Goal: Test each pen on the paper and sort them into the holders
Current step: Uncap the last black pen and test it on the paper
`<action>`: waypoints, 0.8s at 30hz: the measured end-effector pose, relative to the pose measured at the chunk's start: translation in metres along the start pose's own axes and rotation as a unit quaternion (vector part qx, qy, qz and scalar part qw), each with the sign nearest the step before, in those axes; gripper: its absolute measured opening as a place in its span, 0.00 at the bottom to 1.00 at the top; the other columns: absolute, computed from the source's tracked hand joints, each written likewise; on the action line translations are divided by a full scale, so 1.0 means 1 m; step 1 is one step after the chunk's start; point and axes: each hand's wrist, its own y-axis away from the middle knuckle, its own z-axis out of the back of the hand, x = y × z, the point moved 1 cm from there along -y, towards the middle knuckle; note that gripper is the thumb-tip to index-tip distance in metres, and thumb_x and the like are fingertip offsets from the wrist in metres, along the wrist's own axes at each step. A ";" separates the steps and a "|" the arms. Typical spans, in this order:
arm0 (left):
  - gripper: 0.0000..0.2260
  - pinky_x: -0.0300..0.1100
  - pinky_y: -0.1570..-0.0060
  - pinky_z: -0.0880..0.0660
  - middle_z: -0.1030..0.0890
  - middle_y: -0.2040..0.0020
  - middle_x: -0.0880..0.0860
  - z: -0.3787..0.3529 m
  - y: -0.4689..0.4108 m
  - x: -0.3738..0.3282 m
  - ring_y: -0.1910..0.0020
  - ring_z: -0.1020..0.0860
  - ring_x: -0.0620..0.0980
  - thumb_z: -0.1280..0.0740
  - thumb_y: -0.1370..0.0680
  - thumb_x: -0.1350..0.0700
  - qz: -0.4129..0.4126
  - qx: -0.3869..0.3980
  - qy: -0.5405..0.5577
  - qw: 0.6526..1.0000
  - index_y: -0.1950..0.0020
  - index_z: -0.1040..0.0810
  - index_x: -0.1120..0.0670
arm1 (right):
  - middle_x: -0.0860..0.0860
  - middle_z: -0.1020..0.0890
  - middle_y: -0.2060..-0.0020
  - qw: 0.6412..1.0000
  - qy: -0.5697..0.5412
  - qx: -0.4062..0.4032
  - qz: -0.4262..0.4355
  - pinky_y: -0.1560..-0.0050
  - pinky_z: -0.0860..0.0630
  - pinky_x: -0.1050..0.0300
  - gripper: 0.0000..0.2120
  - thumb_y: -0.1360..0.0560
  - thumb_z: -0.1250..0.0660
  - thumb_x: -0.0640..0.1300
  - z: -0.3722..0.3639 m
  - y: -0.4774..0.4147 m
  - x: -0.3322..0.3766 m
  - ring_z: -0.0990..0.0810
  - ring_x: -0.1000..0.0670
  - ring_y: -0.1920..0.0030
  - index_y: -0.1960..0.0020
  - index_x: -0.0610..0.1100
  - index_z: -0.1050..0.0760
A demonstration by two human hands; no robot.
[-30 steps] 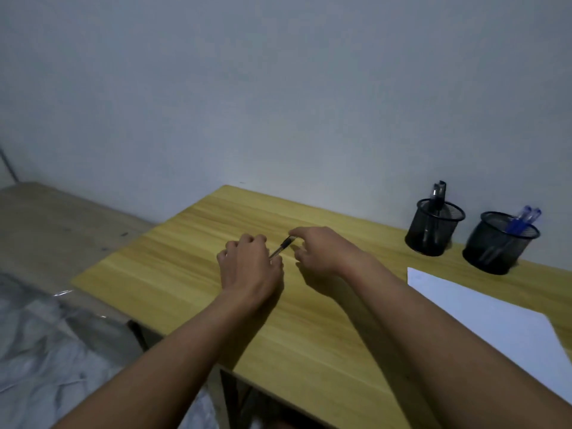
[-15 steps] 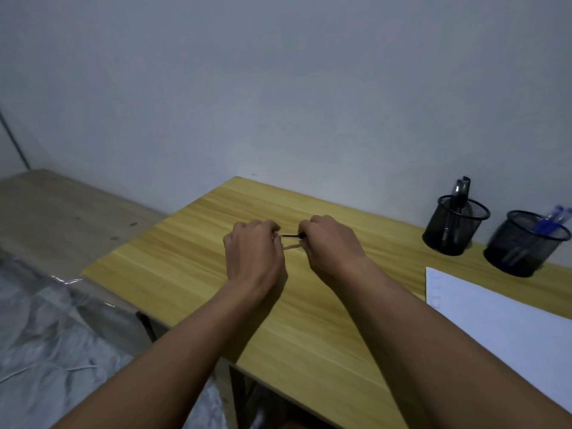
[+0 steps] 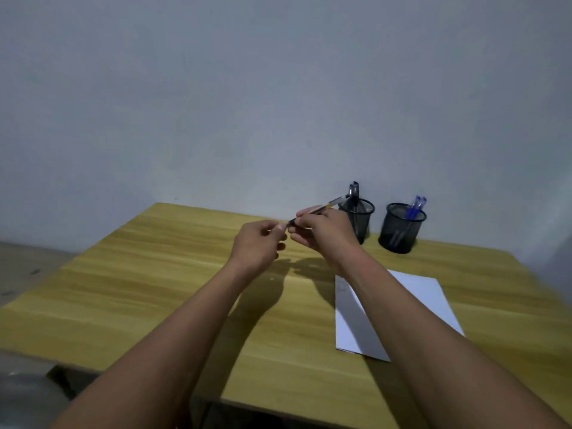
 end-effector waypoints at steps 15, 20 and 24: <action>0.06 0.37 0.56 0.18 0.16 0.59 0.57 -0.071 0.011 -0.049 0.63 0.16 0.48 0.29 0.25 0.70 0.023 0.131 0.185 0.974 0.49 0.17 0.65 | 0.41 0.14 0.61 0.987 -0.128 -0.084 0.042 0.60 0.16 0.62 0.04 0.21 0.29 0.37 0.090 0.047 -0.005 0.13 0.49 0.62 0.50 0.35 0.18; 0.03 0.36 0.62 0.19 0.17 0.61 0.58 -0.056 -0.003 -0.042 0.68 0.19 0.47 0.30 0.24 0.68 0.082 0.076 0.175 0.978 0.54 0.17 0.67 | 0.41 0.14 0.65 0.979 -0.162 -0.119 0.043 0.59 0.15 0.61 0.04 0.22 0.29 0.34 0.106 0.044 -0.006 0.13 0.50 0.66 0.54 0.34 0.19; 0.02 0.39 0.59 0.19 0.16 0.58 0.59 -0.036 -0.016 -0.021 0.62 0.18 0.51 0.27 0.28 0.69 0.076 0.077 0.091 0.990 0.57 0.15 0.65 | 0.40 0.14 0.64 0.984 -0.127 -0.126 0.017 0.60 0.15 0.61 0.03 0.22 0.29 0.35 0.122 0.046 -0.017 0.13 0.49 0.66 0.53 0.34 0.19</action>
